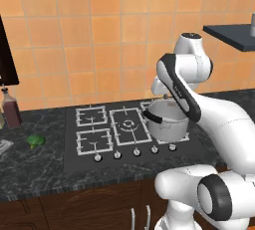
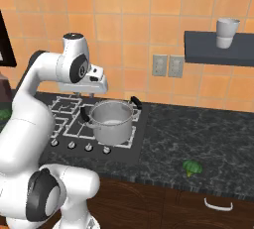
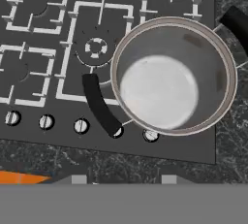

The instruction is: Put the broccoli and broccoli in the pot. Retrieve the spatula and lightly stir the vegetables in the pot.

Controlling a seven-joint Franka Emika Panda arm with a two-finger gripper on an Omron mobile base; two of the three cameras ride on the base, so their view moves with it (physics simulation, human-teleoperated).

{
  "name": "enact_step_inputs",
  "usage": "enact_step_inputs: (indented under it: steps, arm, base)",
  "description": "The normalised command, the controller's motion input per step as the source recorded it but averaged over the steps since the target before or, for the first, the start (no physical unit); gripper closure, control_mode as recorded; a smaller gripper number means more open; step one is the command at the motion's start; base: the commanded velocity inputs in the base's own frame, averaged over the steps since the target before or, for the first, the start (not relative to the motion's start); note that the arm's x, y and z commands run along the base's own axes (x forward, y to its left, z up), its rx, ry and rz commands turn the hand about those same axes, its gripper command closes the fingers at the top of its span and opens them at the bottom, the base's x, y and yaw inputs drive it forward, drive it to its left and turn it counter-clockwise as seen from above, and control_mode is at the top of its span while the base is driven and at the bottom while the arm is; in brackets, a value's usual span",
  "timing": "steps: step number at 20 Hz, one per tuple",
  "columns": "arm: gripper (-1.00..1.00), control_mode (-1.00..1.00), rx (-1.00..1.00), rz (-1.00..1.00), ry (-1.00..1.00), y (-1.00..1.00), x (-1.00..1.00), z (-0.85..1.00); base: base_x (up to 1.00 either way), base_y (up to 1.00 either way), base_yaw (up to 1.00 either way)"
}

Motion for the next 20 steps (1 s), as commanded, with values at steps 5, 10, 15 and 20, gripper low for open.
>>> enact_step_inputs:
  steps: [5, 10, 15, 20]
  arm:
    - [-1.00, -1.00, 0.04, -0.13, 0.02, -0.61, 0.29, -0.28]
    - [-1.00, -1.00, 0.09, -0.44, 0.17, -1.00, 0.04, -0.83]
    - [-1.00, -1.00, 0.00, -0.35, 0.20, -1.00, -0.39, -0.89]
    - [-1.00, -1.00, -0.02, -0.22, 0.14, -1.00, -0.36, -0.68]
  base:
    - [0.00, 0.00, 0.00]
    - [0.00, 0.00, 0.00]
    - [0.00, 0.00, 0.00]
    - [0.00, 0.00, 0.00]
